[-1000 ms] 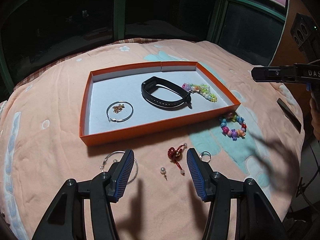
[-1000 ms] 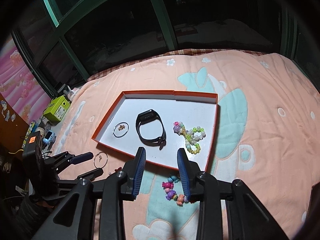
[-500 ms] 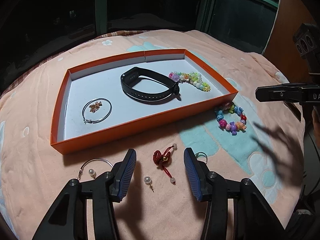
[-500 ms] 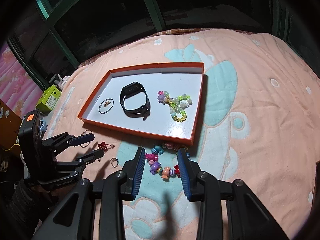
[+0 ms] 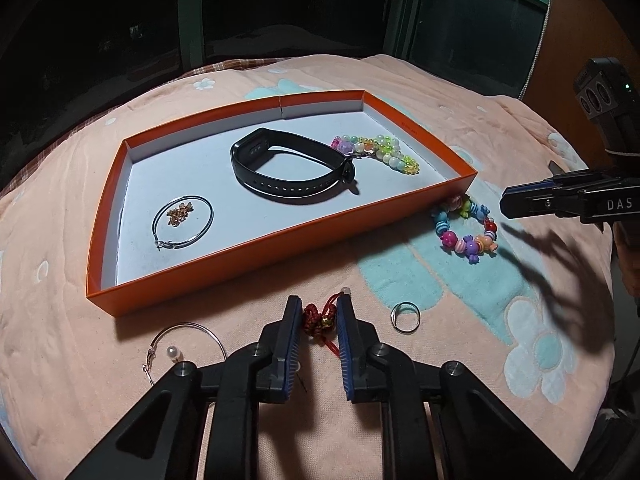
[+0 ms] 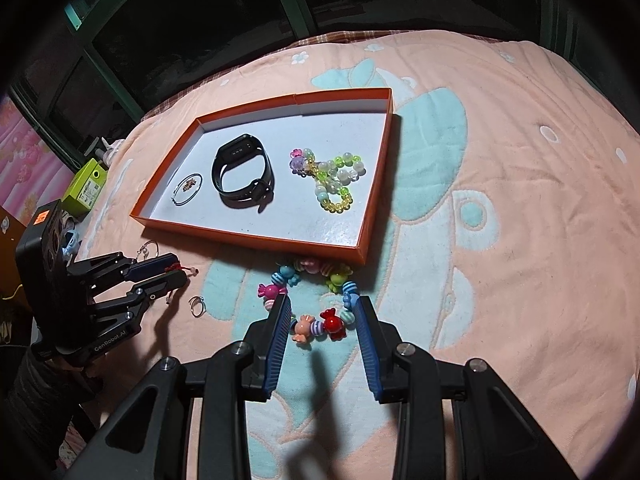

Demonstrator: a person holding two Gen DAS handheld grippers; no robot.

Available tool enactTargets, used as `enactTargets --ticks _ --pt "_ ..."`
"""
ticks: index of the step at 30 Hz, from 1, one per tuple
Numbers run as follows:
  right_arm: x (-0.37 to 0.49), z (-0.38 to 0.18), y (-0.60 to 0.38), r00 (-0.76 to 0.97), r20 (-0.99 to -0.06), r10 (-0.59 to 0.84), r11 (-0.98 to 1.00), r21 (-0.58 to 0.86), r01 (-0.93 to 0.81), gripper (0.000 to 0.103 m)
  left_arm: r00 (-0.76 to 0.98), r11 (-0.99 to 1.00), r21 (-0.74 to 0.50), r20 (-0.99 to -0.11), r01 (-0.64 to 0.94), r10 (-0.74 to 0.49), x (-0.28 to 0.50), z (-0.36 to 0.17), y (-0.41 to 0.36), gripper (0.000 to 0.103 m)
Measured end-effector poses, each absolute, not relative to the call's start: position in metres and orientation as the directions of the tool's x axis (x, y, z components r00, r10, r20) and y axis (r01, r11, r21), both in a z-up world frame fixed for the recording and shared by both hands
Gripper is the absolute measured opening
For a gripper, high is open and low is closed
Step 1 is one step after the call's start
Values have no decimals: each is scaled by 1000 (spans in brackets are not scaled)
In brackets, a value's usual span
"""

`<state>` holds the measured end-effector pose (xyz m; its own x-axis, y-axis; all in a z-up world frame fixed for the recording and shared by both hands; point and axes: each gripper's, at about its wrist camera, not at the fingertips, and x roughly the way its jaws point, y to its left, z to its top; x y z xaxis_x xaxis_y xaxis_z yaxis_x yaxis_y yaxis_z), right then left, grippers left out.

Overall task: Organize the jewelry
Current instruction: 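Grasp the red knotted earring with the left tool while the right tool grasps the colorful beaded bracelet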

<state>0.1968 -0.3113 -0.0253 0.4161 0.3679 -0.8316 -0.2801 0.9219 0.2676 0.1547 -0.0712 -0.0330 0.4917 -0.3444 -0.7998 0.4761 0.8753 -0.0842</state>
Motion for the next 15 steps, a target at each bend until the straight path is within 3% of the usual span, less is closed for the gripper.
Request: enactTargets --ticks 15 --pt "201 -38 -308 411 -852 323 929 203 -310 37 523 888 -131 -767 440 -372 151 -11 -60 16"
